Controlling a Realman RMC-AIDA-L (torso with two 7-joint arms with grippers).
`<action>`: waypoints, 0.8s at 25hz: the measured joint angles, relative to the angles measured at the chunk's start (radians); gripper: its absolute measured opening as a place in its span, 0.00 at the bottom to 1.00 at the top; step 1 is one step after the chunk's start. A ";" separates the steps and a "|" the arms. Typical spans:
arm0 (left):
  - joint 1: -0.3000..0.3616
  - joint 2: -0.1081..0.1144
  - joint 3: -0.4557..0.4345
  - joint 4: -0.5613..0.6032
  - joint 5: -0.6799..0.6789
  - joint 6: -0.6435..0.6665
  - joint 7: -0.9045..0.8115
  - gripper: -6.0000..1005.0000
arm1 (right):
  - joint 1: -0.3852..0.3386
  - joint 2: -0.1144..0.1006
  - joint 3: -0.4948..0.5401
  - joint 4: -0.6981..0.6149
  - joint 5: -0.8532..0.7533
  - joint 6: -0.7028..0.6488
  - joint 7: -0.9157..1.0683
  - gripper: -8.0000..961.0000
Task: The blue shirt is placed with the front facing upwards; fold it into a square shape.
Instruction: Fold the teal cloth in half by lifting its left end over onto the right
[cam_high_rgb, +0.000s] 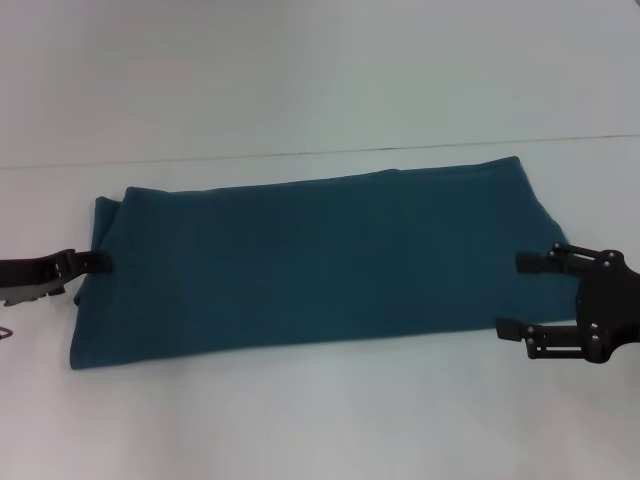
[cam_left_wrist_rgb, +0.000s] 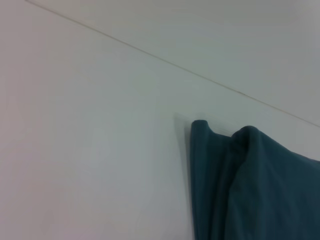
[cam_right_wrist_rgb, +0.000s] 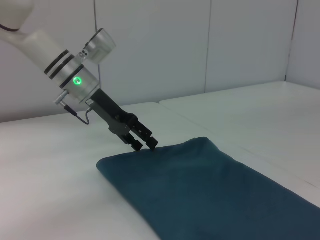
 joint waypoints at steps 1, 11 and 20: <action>0.000 0.000 0.000 0.000 0.000 0.000 0.000 0.84 | 0.000 0.000 0.000 0.000 0.000 0.002 0.003 0.95; -0.008 -0.002 0.006 -0.021 0.000 -0.002 0.000 0.84 | 0.003 0.000 -0.003 0.000 0.000 0.011 0.007 0.95; -0.021 -0.004 0.015 -0.040 -0.007 0.001 0.000 0.84 | 0.003 0.000 -0.003 0.000 0.000 0.025 0.007 0.95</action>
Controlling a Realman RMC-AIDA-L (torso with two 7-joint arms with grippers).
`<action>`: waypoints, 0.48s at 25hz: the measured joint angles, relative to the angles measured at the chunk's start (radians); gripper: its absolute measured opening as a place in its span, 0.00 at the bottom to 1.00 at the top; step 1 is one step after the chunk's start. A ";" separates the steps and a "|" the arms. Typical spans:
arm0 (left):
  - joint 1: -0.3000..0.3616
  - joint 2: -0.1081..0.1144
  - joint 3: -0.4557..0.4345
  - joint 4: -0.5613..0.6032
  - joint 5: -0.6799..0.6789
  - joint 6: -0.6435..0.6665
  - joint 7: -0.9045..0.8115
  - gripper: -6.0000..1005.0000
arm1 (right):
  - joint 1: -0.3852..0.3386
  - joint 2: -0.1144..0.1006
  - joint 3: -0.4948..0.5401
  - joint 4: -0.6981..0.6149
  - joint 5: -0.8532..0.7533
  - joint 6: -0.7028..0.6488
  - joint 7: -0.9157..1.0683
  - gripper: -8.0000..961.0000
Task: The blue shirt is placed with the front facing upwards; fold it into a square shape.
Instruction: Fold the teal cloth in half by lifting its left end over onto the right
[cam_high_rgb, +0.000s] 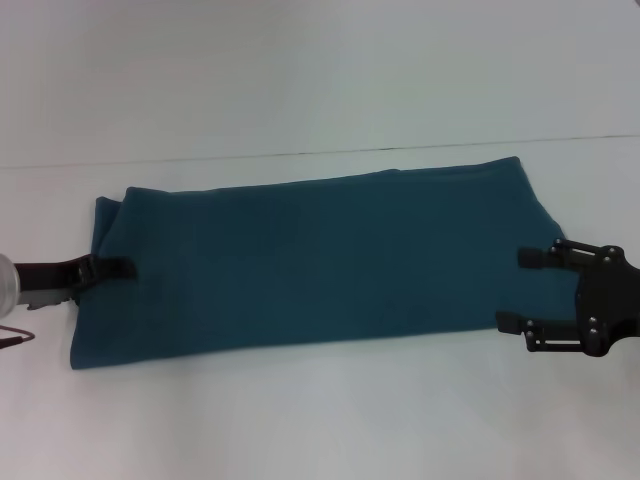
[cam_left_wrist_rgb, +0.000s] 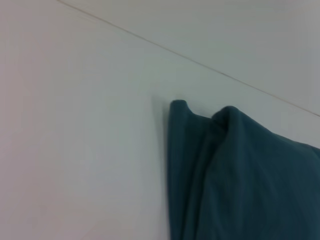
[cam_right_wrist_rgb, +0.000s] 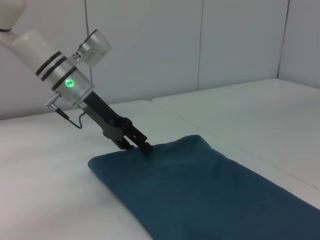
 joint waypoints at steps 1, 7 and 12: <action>-0.005 0.000 0.000 -0.007 -0.001 0.004 -0.002 0.84 | 0.000 0.000 0.000 0.000 0.000 0.001 0.000 0.95; -0.020 -0.001 0.000 -0.022 -0.001 0.010 -0.006 0.82 | 0.000 0.000 -0.002 0.000 0.000 0.010 0.000 0.95; -0.030 -0.001 0.000 -0.034 -0.001 0.013 -0.007 0.79 | 0.000 0.000 -0.007 0.005 0.000 0.019 0.000 0.95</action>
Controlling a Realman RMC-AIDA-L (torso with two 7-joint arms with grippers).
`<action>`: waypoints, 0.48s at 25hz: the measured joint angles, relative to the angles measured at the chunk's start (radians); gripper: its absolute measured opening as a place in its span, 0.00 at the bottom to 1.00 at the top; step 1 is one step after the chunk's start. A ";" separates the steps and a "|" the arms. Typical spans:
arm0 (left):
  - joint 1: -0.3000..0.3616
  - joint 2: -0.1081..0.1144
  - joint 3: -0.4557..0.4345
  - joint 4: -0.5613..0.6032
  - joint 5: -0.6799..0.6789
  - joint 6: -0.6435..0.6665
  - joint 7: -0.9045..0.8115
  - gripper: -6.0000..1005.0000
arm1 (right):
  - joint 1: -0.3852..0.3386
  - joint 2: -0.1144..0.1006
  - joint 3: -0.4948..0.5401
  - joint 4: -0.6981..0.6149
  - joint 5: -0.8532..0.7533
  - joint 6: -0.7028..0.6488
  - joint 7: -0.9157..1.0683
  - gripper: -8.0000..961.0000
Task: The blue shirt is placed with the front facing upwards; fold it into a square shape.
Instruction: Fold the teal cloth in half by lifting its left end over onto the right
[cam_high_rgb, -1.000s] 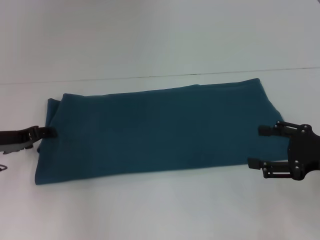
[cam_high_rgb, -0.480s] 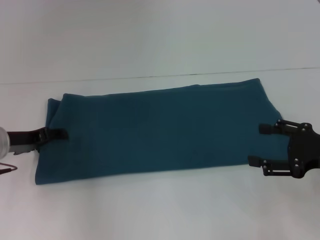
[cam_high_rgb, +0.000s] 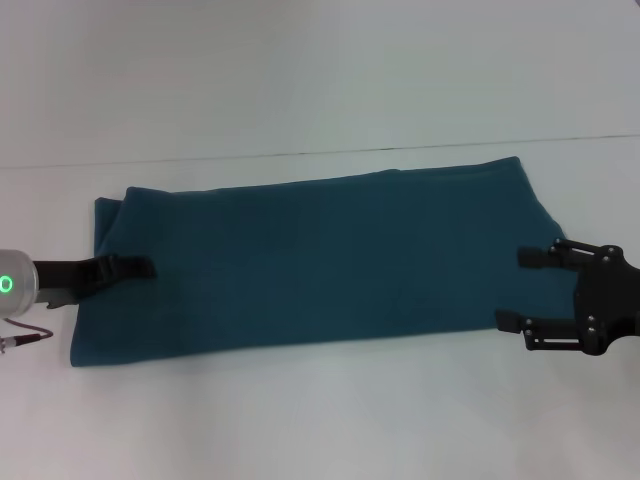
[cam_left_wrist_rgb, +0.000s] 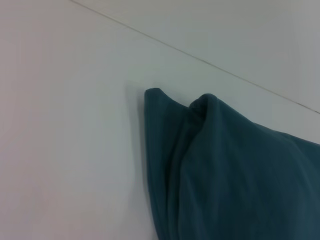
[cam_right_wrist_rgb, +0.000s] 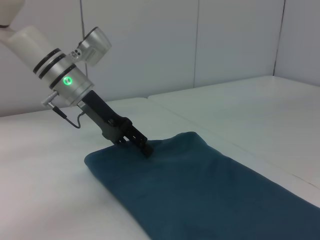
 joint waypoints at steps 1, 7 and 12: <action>-0.001 0.000 -0.001 -0.001 0.000 0.000 0.000 0.79 | 0.000 0.000 0.000 0.003 0.000 0.002 0.000 0.95; -0.002 -0.001 -0.004 -0.004 0.000 0.006 -0.001 0.76 | 0.000 0.000 -0.001 0.006 0.000 0.006 0.000 0.95; -0.002 -0.001 0.000 -0.005 0.007 0.012 0.006 0.73 | 0.005 0.000 -0.001 0.006 0.000 0.009 0.000 0.95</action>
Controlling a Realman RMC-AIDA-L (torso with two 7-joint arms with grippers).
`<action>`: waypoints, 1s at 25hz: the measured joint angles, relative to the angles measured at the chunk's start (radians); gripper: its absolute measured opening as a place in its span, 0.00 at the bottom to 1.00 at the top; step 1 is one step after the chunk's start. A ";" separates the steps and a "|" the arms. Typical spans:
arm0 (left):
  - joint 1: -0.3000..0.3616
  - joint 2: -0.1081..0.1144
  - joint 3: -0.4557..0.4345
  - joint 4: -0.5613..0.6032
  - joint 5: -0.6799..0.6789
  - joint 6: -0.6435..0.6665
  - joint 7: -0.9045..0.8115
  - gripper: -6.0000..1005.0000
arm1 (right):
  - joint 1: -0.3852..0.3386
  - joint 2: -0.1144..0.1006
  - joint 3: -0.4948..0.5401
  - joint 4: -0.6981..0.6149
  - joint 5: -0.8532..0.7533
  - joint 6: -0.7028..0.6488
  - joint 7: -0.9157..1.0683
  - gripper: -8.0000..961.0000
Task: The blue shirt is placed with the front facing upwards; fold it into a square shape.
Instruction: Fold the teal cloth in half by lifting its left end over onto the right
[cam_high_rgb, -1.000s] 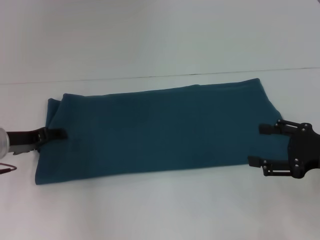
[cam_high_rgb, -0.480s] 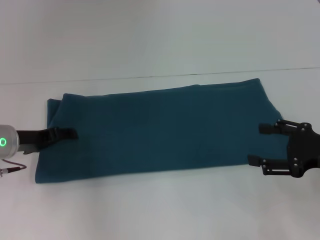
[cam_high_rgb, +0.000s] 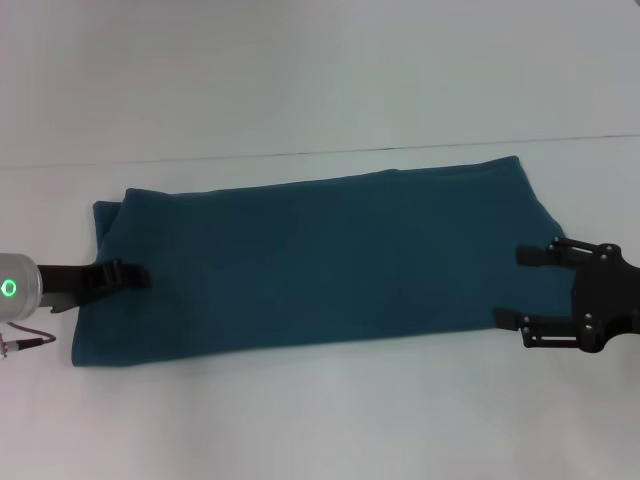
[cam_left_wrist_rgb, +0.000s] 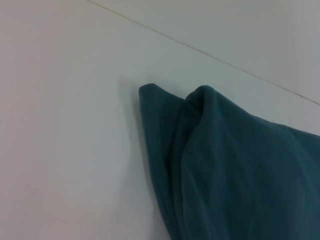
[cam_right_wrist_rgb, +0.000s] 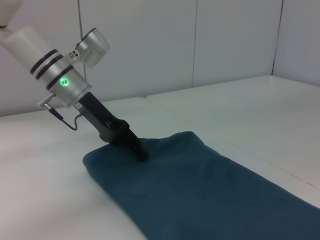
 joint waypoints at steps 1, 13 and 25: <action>0.000 0.000 0.000 0.000 0.000 0.000 0.000 0.72 | 0.002 0.000 0.000 0.000 0.000 0.000 0.000 0.95; -0.001 0.000 0.000 -0.001 0.000 -0.005 0.010 0.30 | 0.012 0.000 -0.002 0.000 -0.001 0.012 0.000 0.95; 0.014 0.000 0.036 0.039 0.002 0.008 0.018 0.05 | 0.021 0.000 -0.001 0.020 -0.002 0.060 0.000 0.95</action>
